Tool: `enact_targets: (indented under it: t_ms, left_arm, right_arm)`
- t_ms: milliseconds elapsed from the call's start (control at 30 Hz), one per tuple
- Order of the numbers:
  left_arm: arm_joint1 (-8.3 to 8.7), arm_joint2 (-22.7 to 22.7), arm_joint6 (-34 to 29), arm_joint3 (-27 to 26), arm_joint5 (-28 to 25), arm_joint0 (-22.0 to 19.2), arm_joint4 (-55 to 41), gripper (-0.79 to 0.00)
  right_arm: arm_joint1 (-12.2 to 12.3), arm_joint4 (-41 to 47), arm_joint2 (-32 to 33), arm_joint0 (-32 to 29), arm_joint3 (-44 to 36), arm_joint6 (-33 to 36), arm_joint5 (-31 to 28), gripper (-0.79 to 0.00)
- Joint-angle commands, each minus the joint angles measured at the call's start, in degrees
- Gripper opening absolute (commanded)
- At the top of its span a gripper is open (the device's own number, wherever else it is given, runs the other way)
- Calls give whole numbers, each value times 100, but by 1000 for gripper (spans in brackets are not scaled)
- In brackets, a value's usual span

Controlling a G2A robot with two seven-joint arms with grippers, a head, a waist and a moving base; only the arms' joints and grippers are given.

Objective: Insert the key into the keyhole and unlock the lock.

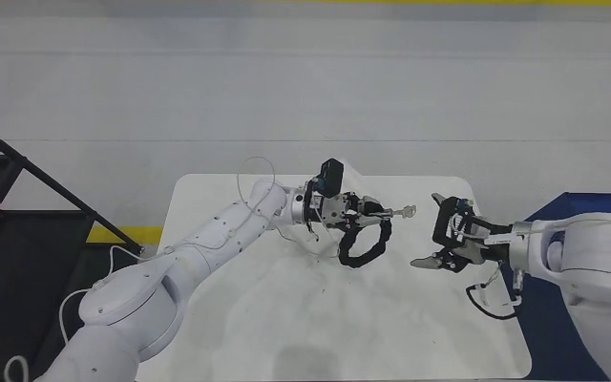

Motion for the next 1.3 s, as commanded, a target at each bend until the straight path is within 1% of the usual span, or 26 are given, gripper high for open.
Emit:
enact_targets:
  t_ms: [0,233,500,833,967,1067,1167,1267]
  left_arm:
    - [-33,-41,24,26,0,20,72,-785]
    - [-128,-184,71,122,44,84,289,-785]
    - [-218,-303,65,117,32,148,537,-785]
    - [-276,-474,97,80,64,227,739,-785]
    - [-287,-529,88,64,55,263,804,-785]
    - [-285,-570,41,58,8,283,831,-785]
    - [-276,-607,-12,44,-44,301,837,-785]
    - [-264,-585,-12,22,-44,311,860,-785]
  right_arm:
    - [40,-119,-86,-17,3,-147,-147,0]
    - [176,-371,-261,-22,-52,-490,-490,0]
    - [305,-473,-479,13,-104,-518,-518,0]
    - [506,-230,-843,206,95,-534,-534,0]
    - [590,-64,-806,356,191,-557,-557,0]
    - [637,-168,-622,439,261,-763,-763,0]
    - [675,-458,-447,453,314,-1158,-1158,0]
    - [718,-805,-419,449,181,-1447,-1186,0]
